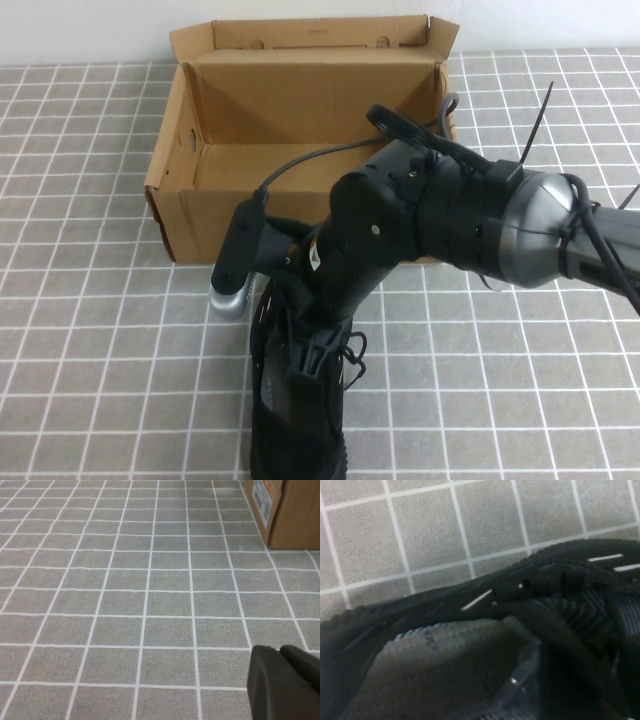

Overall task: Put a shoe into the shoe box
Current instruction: Pick up the shoe from the table

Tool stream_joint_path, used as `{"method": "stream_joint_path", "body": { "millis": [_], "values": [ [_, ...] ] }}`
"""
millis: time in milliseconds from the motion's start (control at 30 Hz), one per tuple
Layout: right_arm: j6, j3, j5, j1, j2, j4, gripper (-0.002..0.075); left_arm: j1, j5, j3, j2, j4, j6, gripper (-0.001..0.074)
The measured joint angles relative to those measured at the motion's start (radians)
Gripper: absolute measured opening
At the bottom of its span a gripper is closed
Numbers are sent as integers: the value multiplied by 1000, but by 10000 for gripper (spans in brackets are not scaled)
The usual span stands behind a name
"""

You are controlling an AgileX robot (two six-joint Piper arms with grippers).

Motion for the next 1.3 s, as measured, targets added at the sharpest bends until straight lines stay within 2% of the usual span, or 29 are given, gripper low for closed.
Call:
{"method": "stream_joint_path", "body": {
  "millis": [133, 267, 500, 800, 1000, 1300],
  "values": [
    [0, 0, 11, 0, 0, -5, 106, 0, 0, 0, 0, 0, 0, 0],
    [0, 0, 26, 2, 0, -12, 17, 0, 0, 0, 0, 0, 0, 0],
    [48, -47, 105, 2, -45, -43, 4, 0, 0, 0, 0, 0, 0, 0],
    [201, -344, 400, 0, -96, -37, 3, 0, 0, 0, 0, 0, 0, 0],
    [224, -462, 431, 0, -164, -24, 2, 0, 0, 0, 0, 0, 0, 0],
    [294, -485, 450, 0, -231, -82, 1, 0, 0, 0, 0, 0, 0, 0]
  ]
}}
